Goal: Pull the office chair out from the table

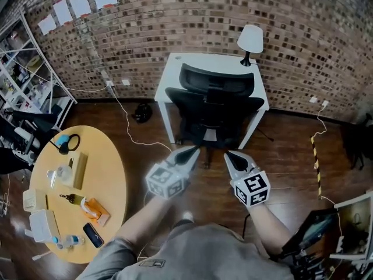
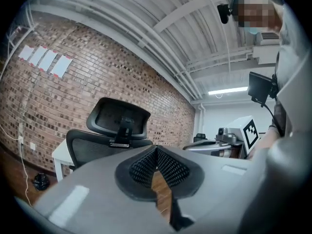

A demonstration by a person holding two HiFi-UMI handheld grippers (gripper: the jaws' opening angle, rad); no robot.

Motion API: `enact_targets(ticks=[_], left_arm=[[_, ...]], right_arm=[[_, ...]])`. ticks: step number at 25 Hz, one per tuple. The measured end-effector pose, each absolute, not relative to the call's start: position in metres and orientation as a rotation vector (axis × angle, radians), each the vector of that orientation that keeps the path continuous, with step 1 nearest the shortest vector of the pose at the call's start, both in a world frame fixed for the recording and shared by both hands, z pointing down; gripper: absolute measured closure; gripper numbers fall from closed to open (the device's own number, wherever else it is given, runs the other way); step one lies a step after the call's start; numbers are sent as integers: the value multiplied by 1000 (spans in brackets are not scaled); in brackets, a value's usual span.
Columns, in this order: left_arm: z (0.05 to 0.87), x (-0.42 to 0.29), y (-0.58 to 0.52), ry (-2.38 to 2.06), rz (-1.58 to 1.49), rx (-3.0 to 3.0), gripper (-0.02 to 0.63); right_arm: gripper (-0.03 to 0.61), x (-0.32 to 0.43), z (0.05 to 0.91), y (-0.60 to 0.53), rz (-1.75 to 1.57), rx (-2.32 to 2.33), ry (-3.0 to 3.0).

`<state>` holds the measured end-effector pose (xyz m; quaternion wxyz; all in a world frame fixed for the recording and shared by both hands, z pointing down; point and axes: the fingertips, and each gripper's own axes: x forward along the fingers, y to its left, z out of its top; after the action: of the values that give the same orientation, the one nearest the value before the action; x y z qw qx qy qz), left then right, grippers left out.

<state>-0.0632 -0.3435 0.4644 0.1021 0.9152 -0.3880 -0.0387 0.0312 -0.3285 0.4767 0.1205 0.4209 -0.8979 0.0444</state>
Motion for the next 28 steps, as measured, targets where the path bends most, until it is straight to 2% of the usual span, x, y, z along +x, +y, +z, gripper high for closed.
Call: enact_targets(ticks=[8,18,21,24,28], left_arm=[[467,-98,-428,-1067,-77,2752,612],[482,-98,-524,-1158,101,2805,612],[489,-105,-553,-1197,214,2856,607],[498,-114,-578,-1265,365,2884,496],[514,-124,-610,-1310,552,2886,389]], right_arm=[[568,19,488,-402,116,1337,-2495],[566,69,503,-492,24,1368,-2393],[514,83,509,-520,-28,1342,-2340],[439,97,511,-543,-81,1300,-2282],[359,123,515,-572,-134,1269,-2196]])
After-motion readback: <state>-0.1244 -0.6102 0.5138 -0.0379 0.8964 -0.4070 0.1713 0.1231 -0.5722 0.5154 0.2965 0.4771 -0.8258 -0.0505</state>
